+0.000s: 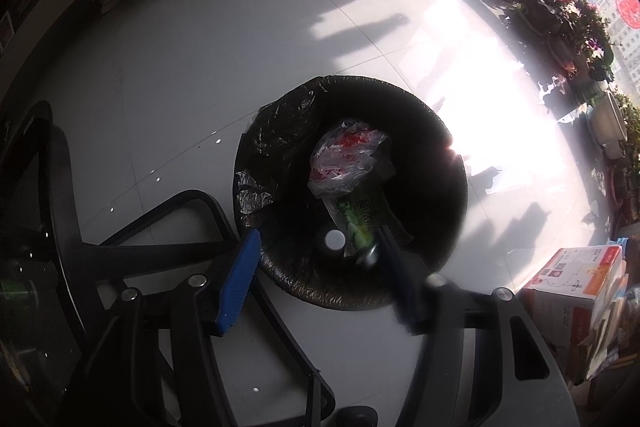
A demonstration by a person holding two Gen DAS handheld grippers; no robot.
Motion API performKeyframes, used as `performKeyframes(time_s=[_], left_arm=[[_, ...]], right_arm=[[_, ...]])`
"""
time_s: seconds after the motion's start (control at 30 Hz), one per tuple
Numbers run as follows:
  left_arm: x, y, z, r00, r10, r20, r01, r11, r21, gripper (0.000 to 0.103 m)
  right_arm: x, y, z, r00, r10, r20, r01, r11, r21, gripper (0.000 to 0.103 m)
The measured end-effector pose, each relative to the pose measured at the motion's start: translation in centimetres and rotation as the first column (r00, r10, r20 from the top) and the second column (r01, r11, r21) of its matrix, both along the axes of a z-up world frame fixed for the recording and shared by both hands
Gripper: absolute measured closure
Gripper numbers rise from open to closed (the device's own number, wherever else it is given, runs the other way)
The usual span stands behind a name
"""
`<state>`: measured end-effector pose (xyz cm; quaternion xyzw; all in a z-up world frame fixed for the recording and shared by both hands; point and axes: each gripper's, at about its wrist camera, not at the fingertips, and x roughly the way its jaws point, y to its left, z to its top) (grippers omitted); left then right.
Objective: Collect trash
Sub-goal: 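Move the right tool to the green-labelled jar on the table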
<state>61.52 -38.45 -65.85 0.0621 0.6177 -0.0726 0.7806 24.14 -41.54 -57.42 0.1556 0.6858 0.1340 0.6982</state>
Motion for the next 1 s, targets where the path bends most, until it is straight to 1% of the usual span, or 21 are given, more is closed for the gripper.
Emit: performKeyframes(time_s=[0.1, 0.2, 0.27, 0.3, 0.33, 0.43, 0.53, 0.6, 0.7, 0.83, 0.9, 0.93, 1.0], left_arm=[[-1.0, 1.1, 1.5, 1.0, 0.008, 0.023, -0.008, 1.0, -0.023, 0.044], [-2.6, 2.9, 4.1, 0.998, 0.025, 0.066, -0.022, 0.998, -0.051, 0.044], [-4.0, 4.6, 6.1, 0.995, 0.045, 0.089, -0.038, 0.996, -0.078, 0.042], [-4.8, 5.7, 7.1, 0.994, 0.056, 0.094, -0.048, 0.995, -0.089, 0.039], [-5.8, 6.8, 8.0, 0.993, 0.07, 0.1, -0.06, 0.993, -0.1, 0.038], [-8.8, 10.9, 10.5, 0.987, 0.116, 0.111, -0.105, 0.989, -0.106, 0.038], [-12.0, 15.7, 12.6, 0.974, 0.193, 0.123, -0.181, 0.978, -0.104, 0.038], [-14.2, 19.1, 14.1, 0.96, 0.248, 0.131, -0.237, 0.967, -0.097, 0.038], [-17.5, 23.6, 16.0, 0.939, 0.311, 0.146, -0.306, 0.951, -0.056, 0.038], [-22.2, 29.6, 18.1, 0.902, 0.407, 0.148, -0.405, 0.913, -0.04, 0.038], [-24.5, 32.1, 19.1, 0.876, 0.458, 0.15, -0.461, 0.887, -0.016, 0.038], [-25.7, 33.4, 19.5, 0.86, 0.49, 0.144, -0.494, 0.87, -0.012, 0.038], [-28.2, 36.2, 20.2, 0.812, 0.568, 0.132, -0.573, 0.82, -0.005, 0.038]], right_arm=[[0.2, 0.3, 0.1, 1.0, 0.015, 0.003, -0.015, 1.0, -0.007, 0.033], [0.4, 0.8, 0.3, 0.999, 0.034, 0.012, -0.034, 0.999, -0.016, 0.033], [0.7, 1.2, 0.5, 0.998, 0.053, 0.02, -0.052, 0.998, -0.023, 0.033], [0.8, 1.5, 0.5, 0.998, 0.063, 0.025, -0.062, 0.998, -0.026, 0.033], [0.9, 1.9, 0.7, 0.997, 0.073, 0.029, -0.072, 0.997, -0.029, 0.033], [1.3, 3.1, 1.1, 0.993, 0.108, 0.042, -0.106, 0.994, -0.038, 0.033], [1.7, 4.5, 1.4, 0.987, 0.15, 0.054, -0.147, 0.988, -0.045, 0.033], [2.1, 5.7, 1.6, 0.98, 0.19, 0.064, -0.186, 0.981, -0.054, 0.033], [2.6, 7.9, 2.1, 0.961, 0.262, 0.091, -0.255, 0.964, -0.078, 0.033], [3.7, 11.2, 2.9, 0.927, 0.351, 0.131, -0.341, 0.935, -0.096, 0.033], [4.3, 13.2, 3.2, 0.906, 0.396, 0.151, -0.384, 0.918, -0.102, 0.033], [4.7, 14.2, 3.3, 0.894, 0.417, 0.163, -0.405, 0.909, -0.103, 0.033], [5.6, 16.6, 3.7, 0.867, 0.463, 0.185, -0.45, 0.887, -0.105, 0.033]])
